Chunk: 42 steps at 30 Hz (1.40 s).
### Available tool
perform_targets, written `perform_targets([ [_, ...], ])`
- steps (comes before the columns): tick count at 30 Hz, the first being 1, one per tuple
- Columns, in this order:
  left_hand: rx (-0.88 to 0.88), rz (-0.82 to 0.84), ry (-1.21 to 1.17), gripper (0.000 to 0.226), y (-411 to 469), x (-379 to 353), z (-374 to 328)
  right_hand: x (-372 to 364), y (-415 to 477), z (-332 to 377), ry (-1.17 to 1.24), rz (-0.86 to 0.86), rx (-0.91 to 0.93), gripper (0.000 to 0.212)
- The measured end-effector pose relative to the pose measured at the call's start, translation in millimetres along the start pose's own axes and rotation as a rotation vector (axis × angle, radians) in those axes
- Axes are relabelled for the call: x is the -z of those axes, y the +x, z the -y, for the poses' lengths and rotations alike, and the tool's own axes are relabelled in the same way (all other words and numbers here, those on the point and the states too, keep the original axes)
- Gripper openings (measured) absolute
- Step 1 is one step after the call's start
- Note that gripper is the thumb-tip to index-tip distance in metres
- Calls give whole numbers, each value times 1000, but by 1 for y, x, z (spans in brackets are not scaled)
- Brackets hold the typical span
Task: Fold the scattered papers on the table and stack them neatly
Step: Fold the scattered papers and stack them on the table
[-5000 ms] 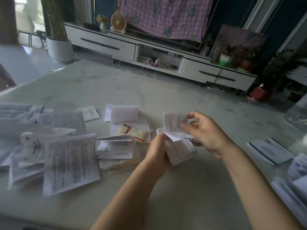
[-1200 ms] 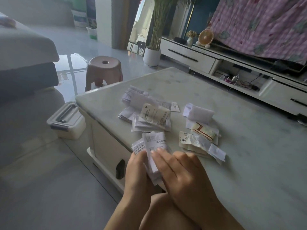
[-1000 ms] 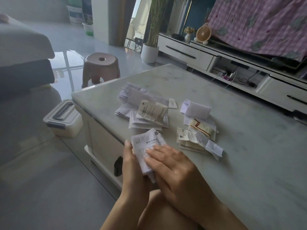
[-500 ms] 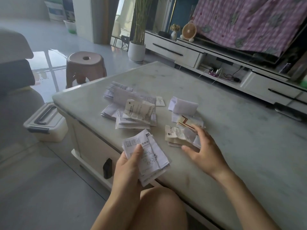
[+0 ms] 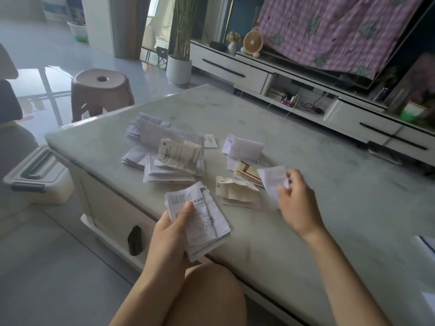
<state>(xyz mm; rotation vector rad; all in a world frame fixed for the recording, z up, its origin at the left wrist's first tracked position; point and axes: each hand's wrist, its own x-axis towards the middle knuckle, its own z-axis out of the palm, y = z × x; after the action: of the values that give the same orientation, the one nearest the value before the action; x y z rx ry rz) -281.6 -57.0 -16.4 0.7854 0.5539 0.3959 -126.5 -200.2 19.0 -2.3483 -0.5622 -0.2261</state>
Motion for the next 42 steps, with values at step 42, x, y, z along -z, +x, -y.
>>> perform_targets([
  [42, -659, 72, 481, 18, 52, 0, 2, -44, -31, 40, 245, -182, 278, 25],
])
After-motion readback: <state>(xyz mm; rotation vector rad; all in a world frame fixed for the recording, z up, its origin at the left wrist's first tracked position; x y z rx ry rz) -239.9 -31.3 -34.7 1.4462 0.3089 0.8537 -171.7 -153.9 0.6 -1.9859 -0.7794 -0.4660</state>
